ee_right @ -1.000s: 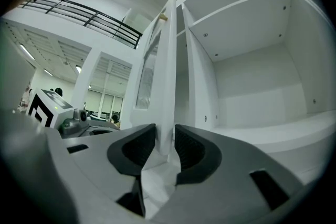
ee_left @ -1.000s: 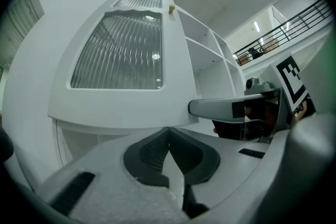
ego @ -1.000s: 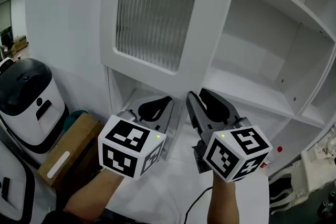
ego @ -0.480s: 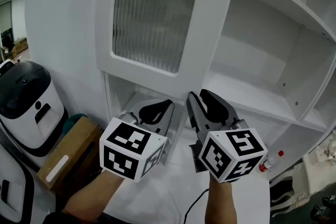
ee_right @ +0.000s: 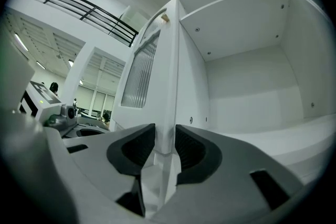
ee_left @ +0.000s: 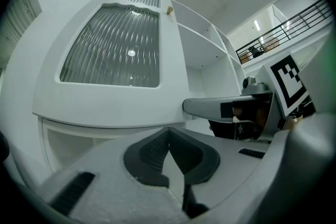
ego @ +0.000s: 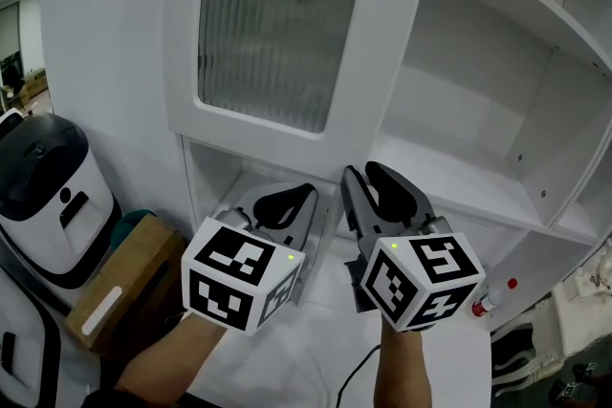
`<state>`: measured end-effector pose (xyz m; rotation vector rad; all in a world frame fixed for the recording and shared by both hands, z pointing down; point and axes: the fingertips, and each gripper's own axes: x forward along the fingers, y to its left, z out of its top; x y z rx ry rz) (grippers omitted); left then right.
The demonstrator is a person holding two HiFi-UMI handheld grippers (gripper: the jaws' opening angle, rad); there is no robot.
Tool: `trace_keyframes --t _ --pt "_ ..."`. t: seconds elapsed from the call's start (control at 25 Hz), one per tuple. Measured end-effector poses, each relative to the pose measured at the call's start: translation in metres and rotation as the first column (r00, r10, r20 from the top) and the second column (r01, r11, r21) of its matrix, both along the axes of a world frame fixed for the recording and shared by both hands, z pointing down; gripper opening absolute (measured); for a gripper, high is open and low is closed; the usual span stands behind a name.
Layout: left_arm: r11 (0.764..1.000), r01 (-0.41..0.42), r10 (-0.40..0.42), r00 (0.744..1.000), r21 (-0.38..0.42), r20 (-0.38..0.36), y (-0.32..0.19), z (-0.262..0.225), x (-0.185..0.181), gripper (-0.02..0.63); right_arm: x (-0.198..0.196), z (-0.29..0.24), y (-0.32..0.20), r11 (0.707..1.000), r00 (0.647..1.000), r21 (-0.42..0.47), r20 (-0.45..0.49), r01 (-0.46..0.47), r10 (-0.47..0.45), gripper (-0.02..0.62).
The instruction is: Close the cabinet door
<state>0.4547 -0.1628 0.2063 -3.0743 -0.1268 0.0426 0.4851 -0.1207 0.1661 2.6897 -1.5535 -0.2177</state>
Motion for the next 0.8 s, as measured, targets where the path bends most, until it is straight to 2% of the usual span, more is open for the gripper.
trace_keyframes --t 0.56,0.8 --pt "1.000 0.021 -0.021 1.000 -0.018 0.016 -0.010 0.004 -0.003 0.012 -0.001 0.000 0.001 1.000 0.999 -0.001 -0.023 -0.025 0.025 0.112" --pt "0.999 0.012 -0.011 1.000 -0.042 0.015 -0.020 0.003 -0.013 0.012 -0.004 0.004 0.008 0.995 0.994 -0.013 -0.026 -0.102 0.102 0.072"
